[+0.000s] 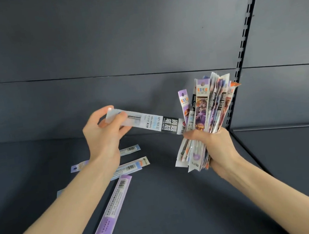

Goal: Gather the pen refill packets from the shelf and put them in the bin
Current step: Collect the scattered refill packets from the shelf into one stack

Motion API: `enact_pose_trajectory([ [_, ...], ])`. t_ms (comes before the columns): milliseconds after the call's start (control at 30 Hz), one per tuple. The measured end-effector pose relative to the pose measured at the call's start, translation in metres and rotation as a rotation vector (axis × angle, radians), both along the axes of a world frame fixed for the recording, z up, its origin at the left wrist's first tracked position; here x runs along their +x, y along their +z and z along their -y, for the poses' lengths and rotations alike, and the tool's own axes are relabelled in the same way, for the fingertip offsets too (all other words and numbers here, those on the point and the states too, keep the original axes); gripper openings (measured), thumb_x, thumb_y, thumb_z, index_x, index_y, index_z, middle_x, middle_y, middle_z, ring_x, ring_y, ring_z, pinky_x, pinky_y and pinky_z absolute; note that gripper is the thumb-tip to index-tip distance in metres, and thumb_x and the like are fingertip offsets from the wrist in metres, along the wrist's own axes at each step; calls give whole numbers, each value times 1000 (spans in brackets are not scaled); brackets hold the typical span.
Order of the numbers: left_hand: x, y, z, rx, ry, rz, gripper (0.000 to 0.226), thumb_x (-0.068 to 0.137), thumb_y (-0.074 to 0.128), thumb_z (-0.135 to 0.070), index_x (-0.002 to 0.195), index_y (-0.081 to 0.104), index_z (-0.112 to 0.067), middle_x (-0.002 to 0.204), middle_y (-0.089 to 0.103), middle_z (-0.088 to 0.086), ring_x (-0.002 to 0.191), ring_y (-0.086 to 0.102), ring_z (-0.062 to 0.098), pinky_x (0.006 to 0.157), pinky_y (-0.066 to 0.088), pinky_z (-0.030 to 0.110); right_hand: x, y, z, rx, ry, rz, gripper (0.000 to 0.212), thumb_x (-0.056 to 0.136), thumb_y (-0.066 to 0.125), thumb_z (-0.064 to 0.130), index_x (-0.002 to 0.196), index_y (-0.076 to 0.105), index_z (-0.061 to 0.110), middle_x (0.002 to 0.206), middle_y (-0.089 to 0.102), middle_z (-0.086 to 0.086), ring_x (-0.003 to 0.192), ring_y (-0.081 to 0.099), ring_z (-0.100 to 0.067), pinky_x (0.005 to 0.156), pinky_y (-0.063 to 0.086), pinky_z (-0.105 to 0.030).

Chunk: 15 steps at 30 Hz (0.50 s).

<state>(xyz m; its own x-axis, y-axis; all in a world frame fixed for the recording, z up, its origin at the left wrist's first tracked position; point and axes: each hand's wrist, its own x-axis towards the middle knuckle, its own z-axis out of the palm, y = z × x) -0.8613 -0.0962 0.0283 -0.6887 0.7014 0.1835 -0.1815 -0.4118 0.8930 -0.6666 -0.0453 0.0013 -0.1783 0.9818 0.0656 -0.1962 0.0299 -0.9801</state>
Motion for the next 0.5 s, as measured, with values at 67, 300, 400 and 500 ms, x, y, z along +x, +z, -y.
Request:
enact_pose_trajectory([
  [67, 4, -2, 0, 13, 7, 36, 20, 79, 68, 3, 93, 58, -5, 87, 61, 11, 87, 69, 27, 65, 59, 23, 1, 1, -1, -8, -38, -46, 22, 72, 73, -2, 85, 69, 16, 73, 71, 1, 72, 69, -23, 70, 58, -42],
  [300, 27, -15, 2, -135, -266, -125, 22, 71, 75, -1, 89, 64, -8, 76, 67, 6, 72, 68, 19, 71, 56, 32, -2, 2, 3, -39, 55, -136, 26, 75, 70, 1, 99, 68, 12, 90, 73, -8, 75, 71, -23, 69, 57, -42],
  [400, 44, -22, 5, -208, -456, -482, 17, 73, 75, -2, 85, 72, -13, 75, 73, 0, 68, 67, 8, 62, 50, 17, 2, 2, -1, -44, 96, -201, 36, 68, 71, 4, 104, 66, 7, 91, 71, -11, 82, 69, -31, 73, 57, -49],
  [500, 44, -23, 8, -159, -519, -668, 14, 81, 68, -2, 89, 76, -11, 85, 76, -2, 80, 71, 6, 73, 51, 12, 8, 0, -2, -56, 140, -205, 35, 66, 69, 7, 101, 67, 9, 91, 73, -11, 83, 71, -29, 76, 56, -52],
])
